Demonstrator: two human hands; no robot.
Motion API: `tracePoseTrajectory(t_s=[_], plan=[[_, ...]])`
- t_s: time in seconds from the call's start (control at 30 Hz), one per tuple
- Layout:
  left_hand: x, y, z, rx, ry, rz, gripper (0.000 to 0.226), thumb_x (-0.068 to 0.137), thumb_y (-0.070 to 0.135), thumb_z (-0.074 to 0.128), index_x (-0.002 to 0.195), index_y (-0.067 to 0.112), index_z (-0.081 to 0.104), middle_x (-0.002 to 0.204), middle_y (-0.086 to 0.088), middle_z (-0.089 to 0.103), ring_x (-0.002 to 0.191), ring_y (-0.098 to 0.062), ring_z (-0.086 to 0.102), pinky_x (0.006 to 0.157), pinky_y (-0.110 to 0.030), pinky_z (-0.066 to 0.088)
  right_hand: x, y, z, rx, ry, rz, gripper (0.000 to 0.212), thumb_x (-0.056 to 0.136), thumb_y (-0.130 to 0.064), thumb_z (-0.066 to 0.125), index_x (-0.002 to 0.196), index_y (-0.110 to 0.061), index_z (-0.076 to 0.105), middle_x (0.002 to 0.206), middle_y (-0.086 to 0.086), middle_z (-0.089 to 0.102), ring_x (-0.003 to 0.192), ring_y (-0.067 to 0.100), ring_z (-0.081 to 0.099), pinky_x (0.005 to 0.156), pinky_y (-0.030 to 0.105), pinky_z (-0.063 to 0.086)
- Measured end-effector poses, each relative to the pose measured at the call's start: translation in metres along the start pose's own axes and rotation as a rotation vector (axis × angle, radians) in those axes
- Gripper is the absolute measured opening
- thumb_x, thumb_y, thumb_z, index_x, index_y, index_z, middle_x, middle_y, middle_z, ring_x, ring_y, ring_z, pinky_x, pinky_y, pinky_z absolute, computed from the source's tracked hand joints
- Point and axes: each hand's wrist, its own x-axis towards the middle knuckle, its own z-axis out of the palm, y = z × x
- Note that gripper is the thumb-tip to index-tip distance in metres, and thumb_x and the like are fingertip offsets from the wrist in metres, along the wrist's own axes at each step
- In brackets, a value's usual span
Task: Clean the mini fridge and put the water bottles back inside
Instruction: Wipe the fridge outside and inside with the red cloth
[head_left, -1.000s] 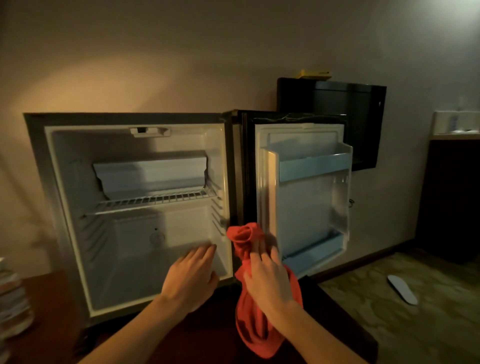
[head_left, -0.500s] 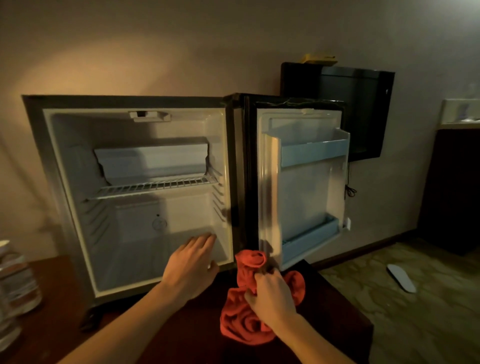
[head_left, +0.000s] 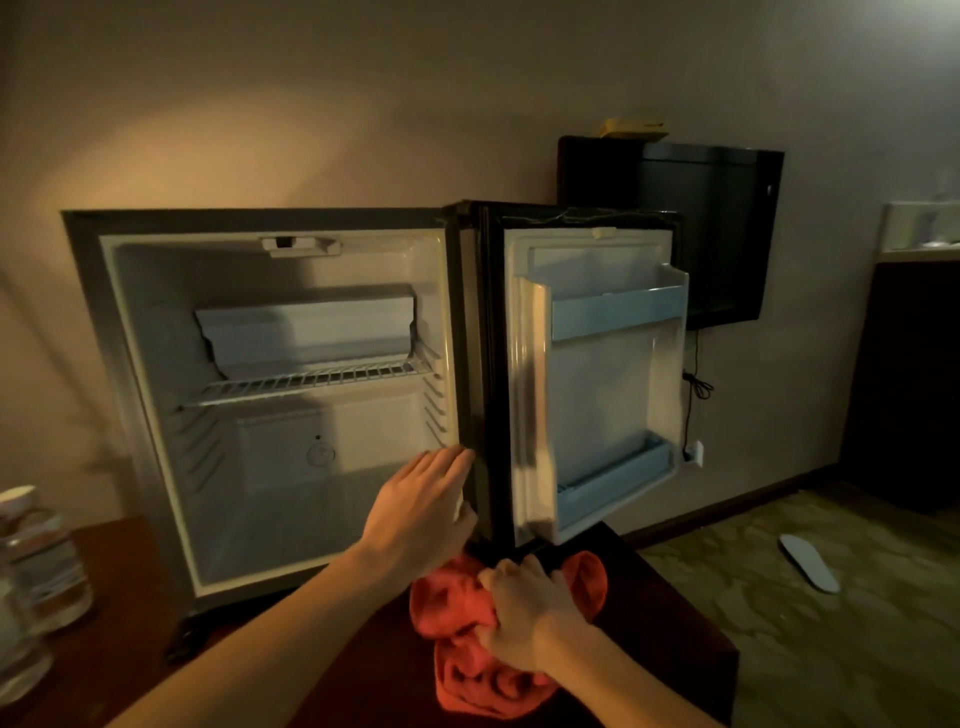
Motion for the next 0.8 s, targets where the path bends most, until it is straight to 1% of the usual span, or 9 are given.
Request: tracePoseTrajectory(t_s=[0.13, 0.3, 0.37, 0.47, 0.53, 0.6, 0.67, 0.73, 0.8], plan=[[0.037, 0.021, -0.022, -0.025, 0.125, 0.108, 0.058, 0.083, 0.028, 0.062, 0.138, 0.012, 0.050, 0.140, -0.005, 0.052, 0.128, -0.021, 0.049, 0.107, -0.028, 0.036, -0.014, 0.020, -0.010, 0.056, 0.142, -0.116, 0.042, 0.086, -0.033, 0.061, 0.125, -0.024, 0.048, 0.121, 0.002, 0.048, 0.118, 0.028, 0.041, 0.090, 0.043, 0.049], [0.095, 0.050, -0.050, 0.026, 0.263, 0.182, 0.064, 0.078, 0.025, 0.067, 0.137, 0.008, 0.050, 0.145, -0.011, 0.047, 0.134, -0.025, 0.042, 0.113, -0.032, 0.029, -0.025, 0.069, -0.046, 0.013, 0.338, -0.114, 0.049, 0.084, -0.035, 0.061, 0.131, -0.030, 0.047, 0.124, -0.004, 0.050, 0.116, 0.021, 0.041, 0.094, 0.038, 0.047], [0.116, 0.062, -0.054, 0.073, 0.277, 0.200, 0.066, 0.080, 0.027, 0.064, 0.141, 0.007, 0.046, 0.152, -0.015, 0.037, 0.142, -0.029, 0.031, 0.118, -0.039, 0.025, -0.026, 0.085, -0.062, -0.011, 0.415, -0.097, 0.051, 0.084, -0.035, 0.061, 0.133, -0.031, 0.047, 0.122, -0.005, 0.052, 0.116, 0.019, 0.042, 0.096, 0.035, 0.045], [0.143, 0.075, -0.053, 0.228, 0.236, 0.177, 0.076, 0.085, 0.037, 0.055, 0.150, 0.008, 0.029, 0.161, -0.018, 0.013, 0.149, -0.031, 0.007, 0.121, -0.044, 0.011, -0.027, 0.108, -0.081, -0.004, 0.503, -0.083, 0.055, 0.084, -0.035, 0.063, 0.137, -0.028, 0.046, 0.126, -0.006, 0.050, 0.120, 0.020, 0.042, 0.100, 0.033, 0.043], [0.159, 0.078, -0.054, 0.330, 0.212, 0.134, 0.082, 0.087, 0.044, 0.050, 0.154, 0.009, 0.017, 0.162, -0.019, 0.004, 0.150, -0.032, -0.001, 0.122, -0.045, 0.004, -0.030, 0.120, -0.096, -0.026, 0.567, -0.084, 0.059, 0.078, -0.033, 0.071, 0.133, -0.023, 0.052, 0.123, -0.004, 0.055, 0.116, 0.023, 0.047, 0.096, 0.034, 0.046], [0.171, 0.078, -0.056, 0.389, 0.187, 0.076, 0.086, 0.089, 0.050, 0.048, 0.154, 0.010, 0.010, 0.160, -0.021, 0.012, 0.148, -0.034, 0.005, 0.121, -0.046, 0.004, -0.033, 0.131, -0.109, -0.060, 0.651, -0.093, 0.059, 0.063, -0.029, 0.083, 0.116, -0.019, 0.063, 0.105, -0.002, 0.063, 0.099, 0.026, 0.059, 0.078, 0.035, 0.054], [0.179, 0.078, -0.057, 0.431, 0.166, 0.043, 0.089, 0.088, 0.056, 0.048, 0.154, 0.007, 0.011, 0.147, -0.022, 0.035, 0.139, -0.036, 0.023, 0.120, -0.048, 0.011, -0.035, 0.144, -0.121, -0.052, 0.736, -0.059, 0.051, 0.059, -0.027, 0.086, 0.105, -0.020, 0.066, 0.096, -0.003, 0.064, 0.089, 0.027, 0.062, 0.066, 0.036, 0.055], [0.181, 0.076, -0.057, 0.462, 0.172, 0.046, 0.088, 0.088, 0.056, 0.047, 0.152, 0.004, 0.017, 0.137, -0.021, 0.044, 0.131, -0.036, 0.031, 0.119, -0.048, 0.014, -0.037, 0.156, -0.137, -0.014, 0.796, -0.013, 0.039, 0.073, -0.024, 0.079, 0.109, -0.019, 0.066, 0.101, -0.002, 0.064, 0.096, 0.027, 0.058, 0.070, 0.039, 0.053], [0.181, 0.072, -0.056, 0.470, 0.188, 0.075, 0.084, 0.088, 0.052, 0.046, 0.150, 0.001, 0.022, 0.136, -0.020, 0.045, 0.130, -0.034, 0.031, 0.119, -0.047, 0.013, -0.038, 0.171, -0.152, 0.003, 0.868, 0.002, 0.046, 0.071, -0.010, 0.080, 0.114, -0.013, 0.065, 0.105, 0.004, 0.064, 0.099, 0.029, 0.057, 0.075, 0.039, 0.053]])
